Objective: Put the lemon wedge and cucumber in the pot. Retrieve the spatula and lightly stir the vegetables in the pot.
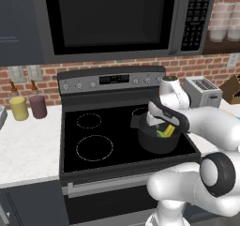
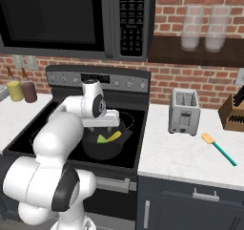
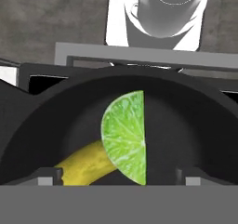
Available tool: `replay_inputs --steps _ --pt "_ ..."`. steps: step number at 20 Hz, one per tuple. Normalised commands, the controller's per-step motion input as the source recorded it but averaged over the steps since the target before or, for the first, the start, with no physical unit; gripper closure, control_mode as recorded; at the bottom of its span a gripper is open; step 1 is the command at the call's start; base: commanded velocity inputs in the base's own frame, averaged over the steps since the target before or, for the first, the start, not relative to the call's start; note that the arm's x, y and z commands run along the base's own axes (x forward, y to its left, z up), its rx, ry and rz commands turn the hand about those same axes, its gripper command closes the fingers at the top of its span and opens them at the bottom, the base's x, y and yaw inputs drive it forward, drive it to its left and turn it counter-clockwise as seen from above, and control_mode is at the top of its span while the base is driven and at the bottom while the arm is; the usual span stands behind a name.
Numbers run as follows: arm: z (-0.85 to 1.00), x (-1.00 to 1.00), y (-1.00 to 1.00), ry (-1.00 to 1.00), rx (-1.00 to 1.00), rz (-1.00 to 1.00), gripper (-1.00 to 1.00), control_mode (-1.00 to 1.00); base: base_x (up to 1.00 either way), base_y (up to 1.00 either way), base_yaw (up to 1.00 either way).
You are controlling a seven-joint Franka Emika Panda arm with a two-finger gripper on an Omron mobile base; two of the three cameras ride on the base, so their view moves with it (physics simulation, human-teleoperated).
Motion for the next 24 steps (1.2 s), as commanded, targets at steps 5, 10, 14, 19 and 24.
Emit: replay_inputs --steps 5,10,14,19,24 --pt "0.79 -0.27 -0.07 -0.01 0.00 0.00 -1.00 -1.00 0.00 0.00 0.00" --pt "0.70 -0.74 -0.56 -0.10 0.01 0.00 -1.00 -1.00 0.00 0.00 0.00" --pt "0.41 -0.66 -0.86 -0.04 0.01 0.00 -1.00 -1.00 0.00 0.00 0.00" --pt "0.31 -0.44 -0.88 -0.01 0.00 0.00 -1.00 -1.00 0.00 0.00 0.00" --pt "0.22 -0.26 -0.78 0.00 0.00 -0.03 -1.00 -1.00 0.00 0.00 0.00"
